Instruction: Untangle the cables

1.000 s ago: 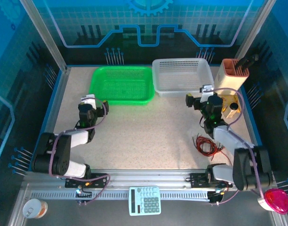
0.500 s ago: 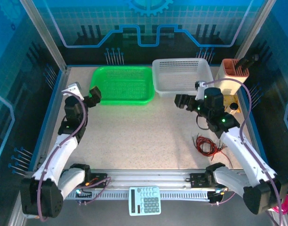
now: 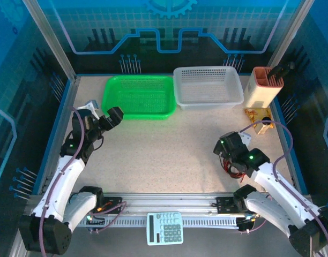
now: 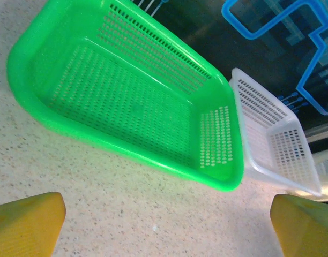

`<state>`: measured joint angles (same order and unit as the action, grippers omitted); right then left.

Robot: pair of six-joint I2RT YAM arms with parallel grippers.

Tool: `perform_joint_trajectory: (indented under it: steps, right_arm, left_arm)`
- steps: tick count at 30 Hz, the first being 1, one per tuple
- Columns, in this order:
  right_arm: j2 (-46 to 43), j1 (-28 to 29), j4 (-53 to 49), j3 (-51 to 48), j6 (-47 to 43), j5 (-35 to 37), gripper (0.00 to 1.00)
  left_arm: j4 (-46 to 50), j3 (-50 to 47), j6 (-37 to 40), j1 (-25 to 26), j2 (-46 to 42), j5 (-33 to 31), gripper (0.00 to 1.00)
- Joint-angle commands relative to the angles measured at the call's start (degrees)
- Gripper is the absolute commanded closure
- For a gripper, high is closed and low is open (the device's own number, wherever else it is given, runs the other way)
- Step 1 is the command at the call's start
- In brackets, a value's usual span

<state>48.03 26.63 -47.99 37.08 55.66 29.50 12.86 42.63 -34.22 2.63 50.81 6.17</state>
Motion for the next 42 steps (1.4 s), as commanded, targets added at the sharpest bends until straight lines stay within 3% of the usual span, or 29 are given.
perform_joint_trajectory:
  steps: [1, 7, 12, 18, 25, 28, 31, 35, 42]
  right_arm:
    - [5.03, -3.09, 1.25, 0.9, 3.19, 1.15, 0.0]
    - [14.03, -3.49, 7.33, 0.15, 4.18, -6.5, 0.0]
    - [21.54, -3.78, 17.25, 1.67, -3.97, -19.8, 0.01]
    - [35.07, -1.04, 20.43, 15.35, -17.89, -37.35, 0.08]
    - [45.92, 6.92, 15.31, 34.01, -25.86, -46.1, 0.17]
    - [45.17, 9.68, 12.7, 37.77, -27.05, -42.29, 0.22]
    - [37.95, 9.58, 13.52, 32.49, -23.32, -35.51, 0.21]
    - [26.87, 5.48, 11.38, 21.08, -16.53, -25.73, 0.17]
    - [16.78, -2.03, 7.18, 8.97, -13.94, -20.86, 0.11]
  left_arm:
    - [1.8, 1.84, -1.71, 0.7, -1.07, 3.24, 0.01]
    - [1.11, 1.66, -1.91, 1.67, -2.77, 3.14, 0.01]
    - [2.92, 2.01, -1.49, 1.94, -3.71, 3.47, 0.01]
    - [3.55, 0.9, -0.48, 2.0, -6.56, 2.79, 0.01]
    - [5.17, 0.52, -1.91, 2.11, -9.64, 2.44, 0.01]
    - [6.52, 0.9, -3.1, 2.17, -10.45, 3.0, 0.01]
    - [8.51, 1.54, -3.58, 2.2, -11.18, 4.33, 0.01]
    - [12.5, 3.1, -3.11, 2.37, -12.02, 5.13, 0.01]
    - [15.18, 4.67, -1.28, 2.55, -11.58, 7.36, 0.01]
